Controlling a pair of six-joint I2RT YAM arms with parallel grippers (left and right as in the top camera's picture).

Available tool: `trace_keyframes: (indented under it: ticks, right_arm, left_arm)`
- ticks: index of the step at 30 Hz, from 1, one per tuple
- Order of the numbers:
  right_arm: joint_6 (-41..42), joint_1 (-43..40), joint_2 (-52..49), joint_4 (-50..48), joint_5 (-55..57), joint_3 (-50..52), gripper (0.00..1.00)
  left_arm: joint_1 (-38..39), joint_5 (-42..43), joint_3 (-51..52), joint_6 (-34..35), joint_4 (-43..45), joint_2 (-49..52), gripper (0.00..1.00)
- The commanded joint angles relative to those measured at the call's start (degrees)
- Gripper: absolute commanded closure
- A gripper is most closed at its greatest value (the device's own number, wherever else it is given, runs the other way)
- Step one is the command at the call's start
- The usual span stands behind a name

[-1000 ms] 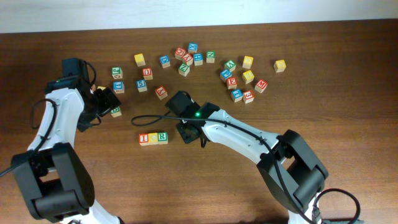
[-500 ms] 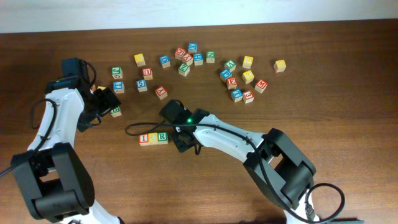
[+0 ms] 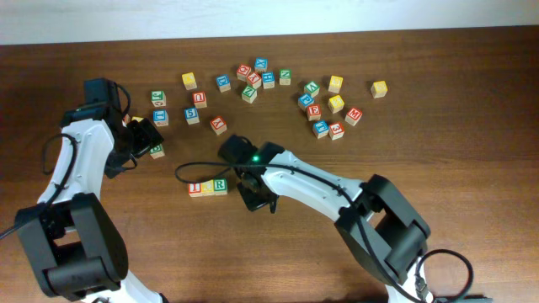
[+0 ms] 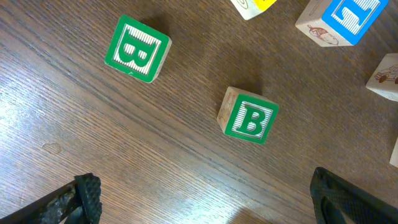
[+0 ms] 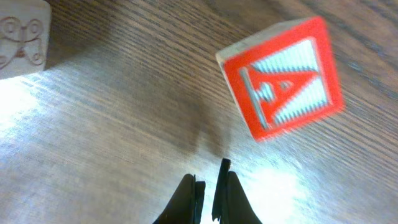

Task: Spell out ICRA

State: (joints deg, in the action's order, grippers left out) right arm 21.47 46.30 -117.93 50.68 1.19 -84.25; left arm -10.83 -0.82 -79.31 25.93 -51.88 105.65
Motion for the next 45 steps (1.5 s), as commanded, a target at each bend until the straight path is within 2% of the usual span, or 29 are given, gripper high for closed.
trace_keyframes:
  ticks: [1, 5, 10, 17, 29, 37, 41, 45]
  right_arm:
    - [2.03, -2.75, 3.8, 2.03, 1.18, -2.23, 0.96]
    - [6.49, -7.52, 3.78, 3.13, 1.2, -1.79, 0.96]
    - [8.04, -11.82, 2.97, -0.74, 0.68, -0.13, 0.96]
    - [8.02, -10.84, 2.03, -3.19, 0.55, 2.25, 0.96]
    - [8.0, -10.56, 2.03, -16.09, -1.81, 8.39, 0.95]
    - [7.98, -10.58, 2.03, -16.48, -2.1, 8.87, 0.96]
    - [7.98, -10.14, 2.03, -15.19, -7.34, 8.9, 0.96]
    - [7.98, -9.09, 2.03, -16.04, -7.56, 8.9, 0.96]
  left_arm:
    - [0.17, 0.0, -0.5, -0.31, -0.07, 0.2, 0.01]
    - [0.17, 0.0, -0.5, -0.31, -0.07, 0.2, 0.01]
    - [0.17, 0.02, -0.5, -0.31, -0.02, 0.2, 0.01]
    - [0.17, 0.0, -0.5, -0.31, -0.07, 0.2, 0.01]
    - [0.17, 0.0, -0.5, -0.33, -0.07, 0.2, 0.01]
    - [0.17, 0.0, -0.5, -0.31, -0.07, 0.2, 0.01]
    - [0.17, 0.0, -0.5, -0.31, -0.07, 0.2, 0.01]
    - [0.17, 0.0, -0.5, -0.31, -0.07, 0.2, 0.01]
